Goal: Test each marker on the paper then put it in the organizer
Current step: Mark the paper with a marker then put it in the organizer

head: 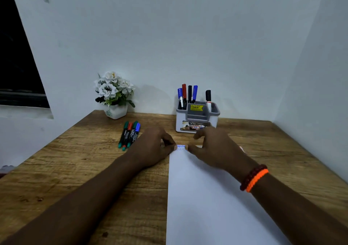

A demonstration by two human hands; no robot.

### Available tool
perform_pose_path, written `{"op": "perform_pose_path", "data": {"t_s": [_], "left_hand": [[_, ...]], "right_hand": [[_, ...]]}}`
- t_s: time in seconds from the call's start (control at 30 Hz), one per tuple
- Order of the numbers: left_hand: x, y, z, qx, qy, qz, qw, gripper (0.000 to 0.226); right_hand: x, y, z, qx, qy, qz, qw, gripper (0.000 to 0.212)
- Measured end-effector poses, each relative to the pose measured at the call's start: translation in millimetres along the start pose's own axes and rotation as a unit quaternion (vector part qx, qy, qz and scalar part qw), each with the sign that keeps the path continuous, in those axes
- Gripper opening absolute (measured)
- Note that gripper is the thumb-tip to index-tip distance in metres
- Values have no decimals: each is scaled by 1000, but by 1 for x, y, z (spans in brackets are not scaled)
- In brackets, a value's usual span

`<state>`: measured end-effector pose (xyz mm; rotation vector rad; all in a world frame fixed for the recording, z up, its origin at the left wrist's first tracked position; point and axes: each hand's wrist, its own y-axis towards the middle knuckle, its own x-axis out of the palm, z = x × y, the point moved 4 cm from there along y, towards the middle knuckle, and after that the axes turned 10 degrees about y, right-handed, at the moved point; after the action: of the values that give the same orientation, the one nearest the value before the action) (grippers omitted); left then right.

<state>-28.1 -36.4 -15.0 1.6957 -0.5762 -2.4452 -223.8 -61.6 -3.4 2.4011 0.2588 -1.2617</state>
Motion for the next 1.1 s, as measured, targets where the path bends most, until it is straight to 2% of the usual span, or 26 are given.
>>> {"op": "perform_pose_path", "data": {"t_s": [0.1, 0.2, 0.3, 0.37, 0.43, 0.57, 1.1], "left_hand": [[0, -3, 2, -7, 4, 1, 1000, 16], [-1, -2, 0, -15, 8, 3, 1000, 14], [-12, -3, -12, -71, 34, 75, 994, 9], [-23, -5, -28, -123, 79, 139, 980, 9], [-30, -8, -45, -168, 136, 163, 963, 13], [-35, -10, -61, -206, 164, 145, 954, 17], [-29, -6, -60, -200, 188, 131, 953, 18]], "right_hand": [[10, -12, 7, 17, -22, -48, 998, 57], [13, -13, 9, 19, -18, -49, 998, 58], [15, -9, 13, 26, -10, -45, 999, 59], [17, -8, 17, 27, -11, -44, 999, 61], [18, -7, 19, 26, -11, -42, 999, 62], [19, -8, 20, 22, -14, -39, 999, 61], [16, -10, 16, 24, 10, -36, 999, 55]]}}
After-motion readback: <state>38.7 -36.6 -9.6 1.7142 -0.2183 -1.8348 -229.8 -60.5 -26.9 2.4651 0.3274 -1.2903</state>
